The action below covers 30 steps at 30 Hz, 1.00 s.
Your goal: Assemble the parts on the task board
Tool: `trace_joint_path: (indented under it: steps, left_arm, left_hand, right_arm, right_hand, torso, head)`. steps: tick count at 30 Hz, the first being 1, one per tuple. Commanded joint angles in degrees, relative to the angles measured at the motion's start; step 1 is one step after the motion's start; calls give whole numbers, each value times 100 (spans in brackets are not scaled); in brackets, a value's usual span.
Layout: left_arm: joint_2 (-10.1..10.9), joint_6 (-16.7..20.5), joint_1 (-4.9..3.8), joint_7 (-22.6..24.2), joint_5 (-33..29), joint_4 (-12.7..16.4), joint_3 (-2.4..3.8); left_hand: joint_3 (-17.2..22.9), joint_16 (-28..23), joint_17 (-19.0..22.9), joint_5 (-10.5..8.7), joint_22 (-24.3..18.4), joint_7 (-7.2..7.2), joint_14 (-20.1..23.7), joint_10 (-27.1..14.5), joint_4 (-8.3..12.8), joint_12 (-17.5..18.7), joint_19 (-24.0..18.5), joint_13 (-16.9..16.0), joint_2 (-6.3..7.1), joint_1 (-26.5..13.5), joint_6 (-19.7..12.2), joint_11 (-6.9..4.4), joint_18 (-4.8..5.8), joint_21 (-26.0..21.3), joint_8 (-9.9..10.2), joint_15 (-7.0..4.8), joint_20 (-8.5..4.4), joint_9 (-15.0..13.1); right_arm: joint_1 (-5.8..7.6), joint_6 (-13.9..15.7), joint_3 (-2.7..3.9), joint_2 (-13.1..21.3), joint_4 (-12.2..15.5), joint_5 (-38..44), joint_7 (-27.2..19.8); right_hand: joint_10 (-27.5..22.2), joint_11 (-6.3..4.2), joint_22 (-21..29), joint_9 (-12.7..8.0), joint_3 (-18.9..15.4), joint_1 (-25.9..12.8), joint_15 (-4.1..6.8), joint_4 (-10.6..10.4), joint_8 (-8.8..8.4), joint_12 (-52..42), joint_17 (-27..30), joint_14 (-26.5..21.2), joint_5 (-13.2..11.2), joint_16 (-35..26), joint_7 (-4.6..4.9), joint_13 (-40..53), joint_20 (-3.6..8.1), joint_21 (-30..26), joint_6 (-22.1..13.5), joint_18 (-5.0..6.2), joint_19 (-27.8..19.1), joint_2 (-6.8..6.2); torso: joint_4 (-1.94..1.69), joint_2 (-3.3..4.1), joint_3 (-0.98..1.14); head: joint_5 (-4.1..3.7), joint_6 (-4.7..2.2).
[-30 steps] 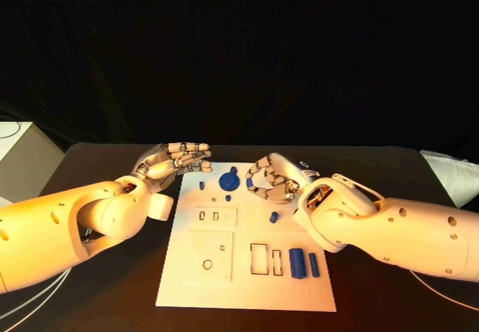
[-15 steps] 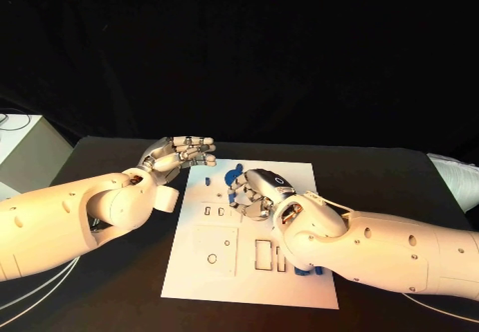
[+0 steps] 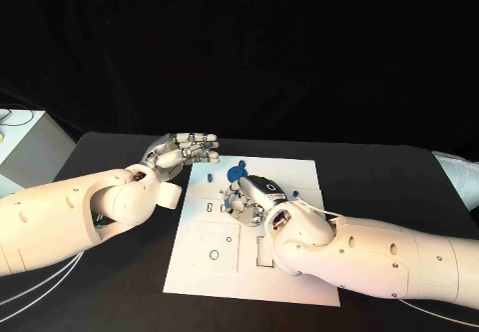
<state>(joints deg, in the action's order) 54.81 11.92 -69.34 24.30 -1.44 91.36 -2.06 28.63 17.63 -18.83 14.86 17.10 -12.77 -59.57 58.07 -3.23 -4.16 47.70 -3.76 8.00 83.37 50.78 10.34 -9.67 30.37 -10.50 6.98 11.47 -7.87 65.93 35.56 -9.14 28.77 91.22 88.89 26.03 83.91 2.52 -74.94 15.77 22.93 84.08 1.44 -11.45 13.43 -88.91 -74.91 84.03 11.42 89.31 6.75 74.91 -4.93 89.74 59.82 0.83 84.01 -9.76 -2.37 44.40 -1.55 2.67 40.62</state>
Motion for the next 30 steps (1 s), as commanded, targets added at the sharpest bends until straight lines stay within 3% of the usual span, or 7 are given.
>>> trace_joint_path:
  steps: [1, 12, 30]
  left_arm:
    - [-10, -83, -7, 45, 9, 20, 4]
    - [-11, -90, -7, 37, 9, 18, 4]
    - [-13, -110, -6, 22, 9, 11, 4]
  left_hand:
    - [14, 9, -6, -18, 5, -108, 34, 32, 32, 27, -41, 2, 9, -46, 36, 7, 21, 20, 12, -15, -5, 5]
    - [14, 9, -6, -18, 5, -108, 34, 32, 32, 27, -41, 2, 9, -46, 36, 7, 21, 20, 12, -15, -5, 5]
    - [14, 9, -6, -18, 5, -108, 34, 32, 32, 27, -41, 2, 9, -46, 36, 7, 21, 20, 12, -15, -5, 5]
  right_arm:
    - [-26, 4, -2, -25, -26, 262, 62]
    - [-82, -125, -26, -62, -98, 338, 108]
    - [-108, -146, -36, -58, -120, 428, 124]
  right_hand:
    - [506, -29, -1506, 77, 31, -72, 21, -10, 18, 28, -1313, 548, -4, -10, 8, 1399, 42, 26, 19, -83, 599, 2]
    - [505, -28, -1506, 80, 43, -118, 20, -6, 29, 30, -1313, 548, -14, -10, 8, 1398, 42, 26, 10, -83, 599, -32]
    - [497, -22, -1506, 82, 57, -230, 16, -15, 45, 41, -1310, 547, -36, -13, 15, 1391, 39, 26, -25, -83, 599, -105]
  torso:
    - [-3, 0, 2]
    - [10, -5, 1]
    - [9, -5, 5]
  head:
    - [11, 31]
    - [23, 81]
    - [20, 90]
